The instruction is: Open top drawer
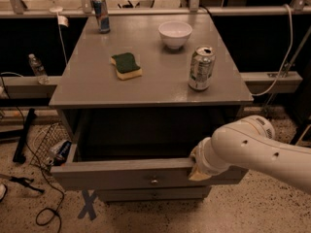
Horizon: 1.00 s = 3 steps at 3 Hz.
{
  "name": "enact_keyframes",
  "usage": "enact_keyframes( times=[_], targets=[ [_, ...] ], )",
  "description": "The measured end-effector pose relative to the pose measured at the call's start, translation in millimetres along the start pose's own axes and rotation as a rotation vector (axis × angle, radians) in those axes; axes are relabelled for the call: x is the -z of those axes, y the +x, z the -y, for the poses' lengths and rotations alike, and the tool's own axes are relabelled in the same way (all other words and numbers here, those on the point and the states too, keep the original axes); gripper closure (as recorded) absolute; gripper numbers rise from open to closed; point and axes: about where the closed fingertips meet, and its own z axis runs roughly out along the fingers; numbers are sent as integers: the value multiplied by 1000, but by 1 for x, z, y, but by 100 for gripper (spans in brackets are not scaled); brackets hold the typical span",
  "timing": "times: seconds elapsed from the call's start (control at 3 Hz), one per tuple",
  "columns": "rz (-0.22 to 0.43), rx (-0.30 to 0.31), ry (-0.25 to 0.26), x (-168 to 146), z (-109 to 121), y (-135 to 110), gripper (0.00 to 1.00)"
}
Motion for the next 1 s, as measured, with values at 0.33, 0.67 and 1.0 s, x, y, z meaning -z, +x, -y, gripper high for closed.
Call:
enact_keyframes(
  times=[0.33,0.67,1.0],
  targets=[
    [0,0,0,0,0,0,100],
    [-1,-10,2,2,-4,1,100],
    [-6,-56,13,8,-23,5,100]
  ],
)
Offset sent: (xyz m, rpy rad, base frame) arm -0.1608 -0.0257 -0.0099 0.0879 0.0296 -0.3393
